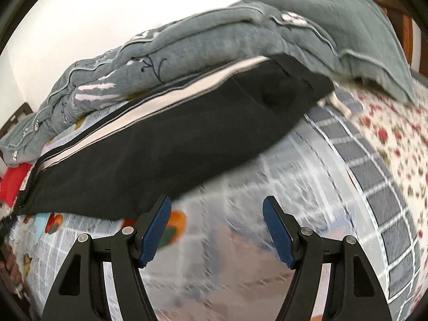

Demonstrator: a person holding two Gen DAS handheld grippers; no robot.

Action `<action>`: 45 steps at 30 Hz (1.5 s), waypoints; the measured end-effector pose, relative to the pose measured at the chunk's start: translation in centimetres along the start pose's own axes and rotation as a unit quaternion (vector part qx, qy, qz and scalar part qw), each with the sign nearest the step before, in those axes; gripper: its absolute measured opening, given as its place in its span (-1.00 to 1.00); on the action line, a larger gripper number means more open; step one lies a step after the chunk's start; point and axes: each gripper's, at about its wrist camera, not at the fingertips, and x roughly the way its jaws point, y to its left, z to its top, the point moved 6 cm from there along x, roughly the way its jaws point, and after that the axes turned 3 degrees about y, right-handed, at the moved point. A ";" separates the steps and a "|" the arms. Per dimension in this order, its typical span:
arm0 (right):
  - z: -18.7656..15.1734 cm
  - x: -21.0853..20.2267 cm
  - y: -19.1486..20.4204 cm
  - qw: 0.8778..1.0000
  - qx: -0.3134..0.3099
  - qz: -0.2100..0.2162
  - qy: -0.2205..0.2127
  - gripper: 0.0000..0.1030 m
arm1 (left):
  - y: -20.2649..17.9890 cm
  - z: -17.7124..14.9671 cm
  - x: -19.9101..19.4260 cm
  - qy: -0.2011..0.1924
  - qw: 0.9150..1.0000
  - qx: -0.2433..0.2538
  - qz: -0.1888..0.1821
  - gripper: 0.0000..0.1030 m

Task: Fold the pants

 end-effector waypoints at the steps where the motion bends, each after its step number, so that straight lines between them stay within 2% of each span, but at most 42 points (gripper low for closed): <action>1: -0.3 -0.1 -0.4 1.000 0.004 0.003 -0.001 0.36 | 0.3 -0.5 0.1 0.008 1.000 -0.012 -0.004 0.62; 4: -0.6 -0.2 -1.0 1.000 0.001 0.006 -0.001 0.35 | 1.4 -1.0 0.3 0.015 0.999 -0.038 -0.002 0.60; 6: -0.7 0.0 -0.9 1.000 -0.009 0.007 0.004 0.20 | 1.6 -0.9 0.7 0.016 0.999 -0.044 -0.007 0.58; 9: -0.4 0.5 -0.7 1.000 -0.020 0.006 0.006 0.19 | 2.2 -0.2 1.8 0.020 0.998 -0.064 -0.005 0.52; 14: 1.0 1.9 -0.6 1.000 0.004 0.020 0.015 0.19 | 2.8 1.7 3.8 0.032 0.994 -0.100 -0.014 0.48; 15: 1.4 2.5 -0.6 1.000 0.010 0.022 0.020 0.19 | 2.9 2.1 4.3 0.038 0.994 -0.105 -0.010 0.39; 19: 3.1 4.3 -0.3 0.999 0.027 0.029 0.035 0.19 | 3.1 3.6 6.1 0.049 0.994 -0.094 0.020 0.20; 23: 4.7 6.0 -0.2 0.997 0.050 0.032 0.041 0.17 | 3.2 5.1 7.6 0.051 0.994 -0.092 0.037 0.17; 29: 6.3 8.1 1.0 0.998 0.045 0.017 0.045 0.15 | 3.6 6.4 8.8 0.051 0.994 -0.094 0.037 0.17; 30: 6.5 8.4 1.1 0.998 0.045 0.014 0.045 0.11 | 3.7 6.5 8.9 0.049 0.994 -0.093 0.041 0.07; 31: 6.7 8.6 1.2 0.998 0.045 0.007 0.044 0.04 | 3.8 6.5 9.0 0.048 0.993 -0.092 0.048 -0.12; 32: 6.8 8.8 1.3 0.998 0.043 0.001 0.044 -0.16 | 4.0 6.6 9.0 0.048 0.993 -0.089 0.058 -0.25; 33: 6.9 9.0 1.4 0.998 0.041 -0.002 0.044 -0.52 | 4.2 6.6 9.0 0.048 0.993 -0.087 0.068 -0.44; 36: 6.8 9.0 1.8 0.998 0.034 0.003 0.043 -0.81 | 4.4 6.5 8.8 0.048 0.993 -0.093 0.055 -0.67; 40: 6.6 6.8 2.1 1.000 0.017 -0.009 0.003 -0.89 | 3.8 5.8 7.4 0.041 0.994 -0.076 0.059 -0.77; 45: 4.6 3.9 1.5 1.000 0.010 -0.010 -0.014 -0.92 | 2.8 3.5 4.4 0.036 0.995 -0.048 0.081 -0.77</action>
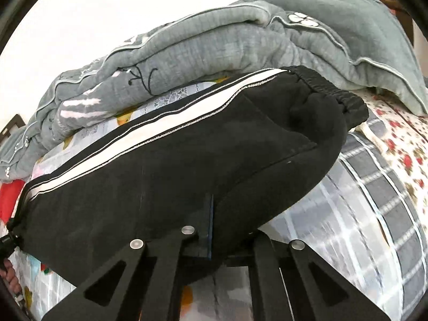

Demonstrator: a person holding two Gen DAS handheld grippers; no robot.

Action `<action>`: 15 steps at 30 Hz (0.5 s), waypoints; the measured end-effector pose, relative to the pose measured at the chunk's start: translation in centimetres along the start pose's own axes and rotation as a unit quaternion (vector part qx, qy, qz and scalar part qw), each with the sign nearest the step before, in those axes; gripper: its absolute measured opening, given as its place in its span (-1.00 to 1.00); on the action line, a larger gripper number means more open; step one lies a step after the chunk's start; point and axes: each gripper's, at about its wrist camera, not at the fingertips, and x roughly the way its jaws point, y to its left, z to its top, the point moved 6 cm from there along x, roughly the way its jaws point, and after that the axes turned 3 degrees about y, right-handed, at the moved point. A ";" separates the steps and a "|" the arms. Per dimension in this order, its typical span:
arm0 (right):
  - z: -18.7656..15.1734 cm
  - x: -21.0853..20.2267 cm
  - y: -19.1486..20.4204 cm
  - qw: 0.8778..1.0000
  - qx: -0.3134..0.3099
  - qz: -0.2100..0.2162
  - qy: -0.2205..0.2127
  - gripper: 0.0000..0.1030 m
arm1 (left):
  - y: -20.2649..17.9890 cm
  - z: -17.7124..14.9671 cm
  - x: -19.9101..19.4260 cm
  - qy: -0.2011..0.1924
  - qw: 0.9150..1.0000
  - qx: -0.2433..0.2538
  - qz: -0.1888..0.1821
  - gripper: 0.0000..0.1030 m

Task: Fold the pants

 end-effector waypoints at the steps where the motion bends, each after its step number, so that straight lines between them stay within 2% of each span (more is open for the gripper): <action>1: -0.5 -0.6 -0.2 1.000 -0.001 0.001 -0.001 -0.92 | 0.2 -0.5 -0.6 0.000 1.000 0.002 -0.001 -0.77; 9: -5.8 -7.2 -2.9 1.000 -0.014 0.005 -0.013 -0.91 | 1.1 -5.7 -6.0 -0.007 0.999 0.029 0.009 -0.77; 15: -10.3 -12.1 -5.4 0.999 -0.027 0.000 -0.024 -0.91 | 1.3 -9.6 -9.0 -0.004 1.000 0.028 -0.004 -0.77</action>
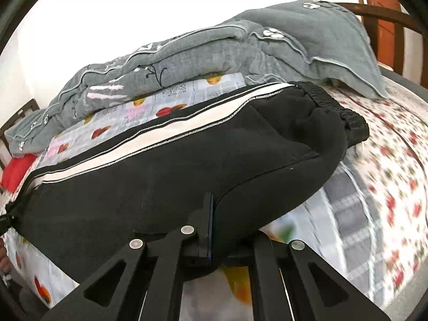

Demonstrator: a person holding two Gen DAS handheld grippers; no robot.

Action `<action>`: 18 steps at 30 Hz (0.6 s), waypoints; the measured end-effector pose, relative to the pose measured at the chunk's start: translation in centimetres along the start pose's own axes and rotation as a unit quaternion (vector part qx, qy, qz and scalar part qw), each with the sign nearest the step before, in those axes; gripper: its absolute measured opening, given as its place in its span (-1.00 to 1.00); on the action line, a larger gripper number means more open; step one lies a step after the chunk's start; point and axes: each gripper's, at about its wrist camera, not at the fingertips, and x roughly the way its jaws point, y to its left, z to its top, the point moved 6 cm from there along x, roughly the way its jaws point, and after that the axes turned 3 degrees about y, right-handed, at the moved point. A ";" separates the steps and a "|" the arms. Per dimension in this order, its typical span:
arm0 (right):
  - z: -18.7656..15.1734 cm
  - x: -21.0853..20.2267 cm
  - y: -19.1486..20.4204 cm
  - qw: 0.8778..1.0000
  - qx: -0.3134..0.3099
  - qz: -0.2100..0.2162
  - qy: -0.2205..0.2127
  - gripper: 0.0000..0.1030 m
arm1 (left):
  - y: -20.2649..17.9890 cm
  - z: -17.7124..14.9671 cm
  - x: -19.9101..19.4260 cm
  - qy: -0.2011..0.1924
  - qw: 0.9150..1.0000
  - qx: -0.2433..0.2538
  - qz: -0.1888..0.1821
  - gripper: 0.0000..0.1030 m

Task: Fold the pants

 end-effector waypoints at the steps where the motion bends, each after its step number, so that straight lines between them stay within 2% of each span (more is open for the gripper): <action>1: -0.5 -0.6 -0.3 1.000 0.001 0.000 -0.001 -0.91 | 0.1 -0.7 -0.4 0.003 1.000 0.000 -0.001 -0.76; 5: -2.8 -2.4 -1.6 1.000 -0.002 0.005 0.001 -0.87 | 0.3 -2.0 -1.2 0.012 1.000 -0.009 -0.001 -0.71; 6: -3.3 -2.5 -1.9 1.000 -0.006 0.008 0.004 -0.83 | 0.3 -2.1 -1.2 0.015 1.000 -0.006 0.009 -0.61; 7: -3.6 -2.5 -2.2 1.000 -0.007 0.006 0.008 -0.77 | 0.3 -2.1 -1.3 0.018 1.000 -0.002 0.018 -0.50; 8: -3.7 -2.5 -2.6 1.000 -0.007 0.005 0.014 -0.58 | 0.3 -2.2 -1.4 0.019 0.999 0.004 0.031 -0.44; 9: -3.7 -2.7 -3.4 1.000 0.001 0.000 0.014 -0.44 | 0.4 -2.2 -1.6 0.018 0.999 0.008 0.046 -0.28; 10: -3.7 -3.1 -4.0 1.000 0.011 -0.004 0.006 -0.38 | 0.5 -2.2 -1.9 0.014 0.999 0.009 0.052 -0.18; 14: -2.4 -4.2 -8.5 0.996 0.086 -0.007 -0.021 -0.14 | 0.6 -1.5 -2.5 0.002 0.999 -0.006 0.046 -0.15; 16: -1.6 -3.7 -10.5 0.993 0.112 -0.020 -0.024 -0.13 | 0.5 -1.2 -2.7 -0.002 0.999 -0.013 0.043 -0.15; 18: -0.8 -3.0 -12.1 0.990 0.137 -0.022 -0.022 -0.03 | 0.5 -1.0 -3.1 -0.009 0.999 -0.015 0.036 -0.15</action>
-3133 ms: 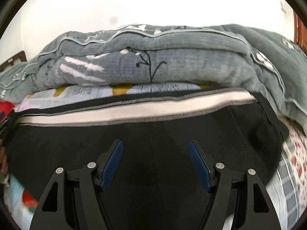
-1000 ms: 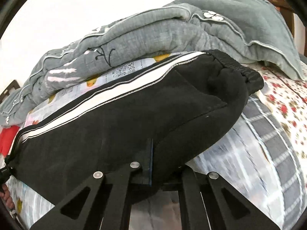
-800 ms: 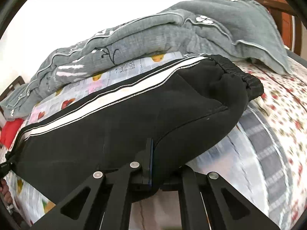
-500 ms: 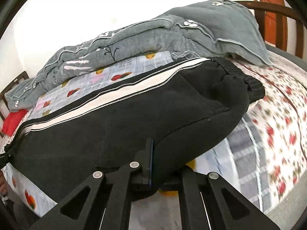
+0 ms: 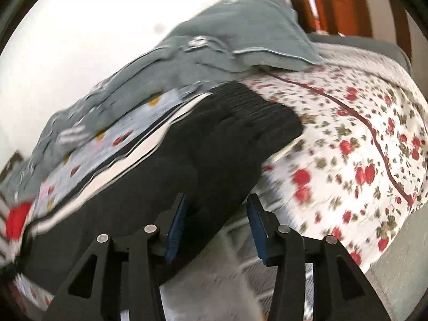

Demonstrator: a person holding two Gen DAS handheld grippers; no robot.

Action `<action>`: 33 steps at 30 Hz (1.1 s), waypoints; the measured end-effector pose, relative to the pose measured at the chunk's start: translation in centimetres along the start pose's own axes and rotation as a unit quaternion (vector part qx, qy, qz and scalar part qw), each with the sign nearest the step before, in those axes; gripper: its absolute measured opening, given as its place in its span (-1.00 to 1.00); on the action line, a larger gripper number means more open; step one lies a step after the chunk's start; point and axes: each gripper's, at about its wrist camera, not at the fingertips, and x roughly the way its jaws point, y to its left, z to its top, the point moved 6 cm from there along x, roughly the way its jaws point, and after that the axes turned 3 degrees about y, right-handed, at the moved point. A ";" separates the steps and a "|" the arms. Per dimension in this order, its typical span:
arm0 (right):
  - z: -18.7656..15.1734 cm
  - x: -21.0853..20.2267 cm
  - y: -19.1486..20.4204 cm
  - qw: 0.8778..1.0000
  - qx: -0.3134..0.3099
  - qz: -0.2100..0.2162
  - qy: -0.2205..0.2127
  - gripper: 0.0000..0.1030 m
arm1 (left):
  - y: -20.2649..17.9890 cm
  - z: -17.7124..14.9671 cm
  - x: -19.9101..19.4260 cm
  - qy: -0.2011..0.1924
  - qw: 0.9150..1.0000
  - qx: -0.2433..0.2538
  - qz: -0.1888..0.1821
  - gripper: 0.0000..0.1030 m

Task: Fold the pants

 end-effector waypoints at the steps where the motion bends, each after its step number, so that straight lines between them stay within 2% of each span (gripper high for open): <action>1: 0.6 0.5 -0.7 1.000 0.018 0.004 0.001 0.00 | 0.1 0.1 -0.2 -0.004 1.000 -0.001 -0.003 -0.15; 4: 1.6 1.9 -1.8 0.999 0.050 0.018 0.007 0.05 | 0.9 0.2 -0.6 -0.009 1.000 -0.009 -0.006 -0.15; 8: 2.4 3.8 -1.3 0.998 0.049 0.020 0.019 0.05 | 2.3 0.2 -1.4 -0.014 1.000 -0.014 -0.011 -0.14; 9: 2.5 4.3 -1.0 0.999 0.045 0.018 0.020 -0.02 | 2.6 0.2 -1.6 -0.013 1.000 -0.010 -0.013 -0.14; 10: 2.6 4.6 -0.7 0.999 0.038 0.010 0.016 -0.22 | 2.7 0.2 -1.8 -0.012 1.000 -0.007 -0.015 -0.14; 11: 2.8 4.7 -0.5 1.000 0.031 -0.002 0.007 -0.52 | 2.8 0.2 -1.9 -0.013 1.000 -0.005 -0.016 -0.14; 12: 3.1 4.6 -0.1 1.000 0.012 -0.011 -0.006 -0.62 | 3.0 0.2 -2.3 -0.017 1.000 -0.003 -0.015 -0.14; 14: 3.7 3.8 0.0 0.999 -0.006 -0.012 -0.029 -0.67 | 3.2 0.4 -2.9 -0.029 0.999 0.002 -0.014 0.08; 16: 4.2 3.3 -0.7 0.999 0.007 0.002 -0.039 -0.67 | 3.4 0.7 -3.8 -0.049 0.999 0.008 -0.008 0.14; 18: 4.4 3.7 -1.6 0.999 0.023 -0.003 -0.025 -0.63 | 3.5 1.1 -4.1 -0.057 0.998 0.015 -0.005 0.16; 20: 4.1 4.2 -2.0 1.000 0.023 -0.005 -0.003 -0.59 | 3.4 1.3 -3.7 -0.049 0.998 0.026 -0.002 0.16; 24: 3.8 2.6 -1.9 0.998 -0.020 -0.050 -0.023 -0.29 | 3.2 0.8 -2.1 -0.030 0.999 0.045 0.004 0.16; 28: 4.1 0.2 -1.4 0.993 -0.062 -0.093 -0.045 -0.29 | 3.6 0.2 0.1 -0.004 0.999 0.041 0.012 0.16; 29: 4.1 -0.2 -1.3 0.992 -0.063 -0.096 -0.047 -0.29 | 3.7 0.1 0.7 0.002 0.999 0.040 0.017 0.15; 30: 4.3 -0.6 -1.2 0.992 -0.063 -0.098 -0.048 -0.29 | 3.9 0.2 1.3 0.007 0.999 0.041 0.025 0.00; 31: 4.5 -0.9 -1.0 0.992 -0.062 -0.098 -0.049 -0.29 | 4.1 0.3 1.7 0.011 0.998 0.042 0.035 -0.23; 33: 4.7 -1.4 -0.4 0.992 -0.063 -0.101 -0.050 -0.29 | 4.4 0.9 2.3 0.009 0.998 0.038 0.041 -0.47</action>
